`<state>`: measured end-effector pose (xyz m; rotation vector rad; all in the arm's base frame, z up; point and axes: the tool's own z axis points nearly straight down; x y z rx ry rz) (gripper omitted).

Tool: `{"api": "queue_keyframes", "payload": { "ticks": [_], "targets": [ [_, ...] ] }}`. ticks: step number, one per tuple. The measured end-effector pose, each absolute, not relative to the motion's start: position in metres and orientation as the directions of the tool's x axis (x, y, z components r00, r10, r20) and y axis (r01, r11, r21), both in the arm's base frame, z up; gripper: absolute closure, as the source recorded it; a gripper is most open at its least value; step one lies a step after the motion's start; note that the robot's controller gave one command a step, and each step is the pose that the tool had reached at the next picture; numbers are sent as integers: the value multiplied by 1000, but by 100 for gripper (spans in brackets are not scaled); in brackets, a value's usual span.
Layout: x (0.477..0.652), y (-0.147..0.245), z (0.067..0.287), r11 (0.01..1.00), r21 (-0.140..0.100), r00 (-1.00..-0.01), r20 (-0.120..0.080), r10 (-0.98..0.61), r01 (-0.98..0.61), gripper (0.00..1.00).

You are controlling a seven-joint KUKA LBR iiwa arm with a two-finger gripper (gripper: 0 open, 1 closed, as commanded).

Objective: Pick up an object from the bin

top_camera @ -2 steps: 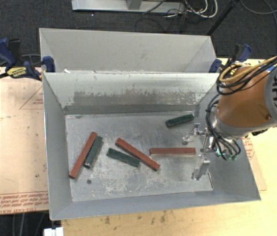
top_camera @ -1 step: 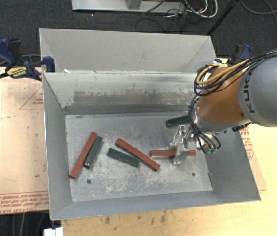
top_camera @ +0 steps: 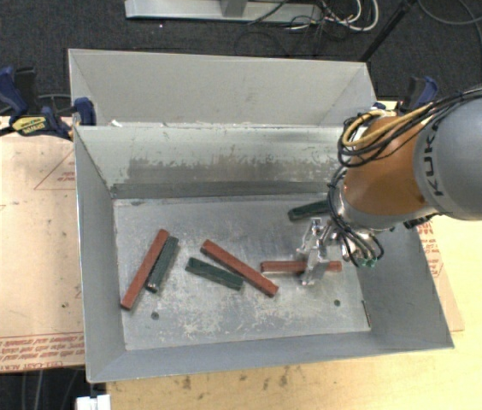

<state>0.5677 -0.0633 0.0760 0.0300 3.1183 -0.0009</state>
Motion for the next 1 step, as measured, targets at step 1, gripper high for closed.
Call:
{"api": "queue_keyframes", "payload": {
  "ticks": [1],
  "targets": [
    [588, -87, 268, 1000, 0, -1000, -4, -17, -17, 100]
  ]
}}
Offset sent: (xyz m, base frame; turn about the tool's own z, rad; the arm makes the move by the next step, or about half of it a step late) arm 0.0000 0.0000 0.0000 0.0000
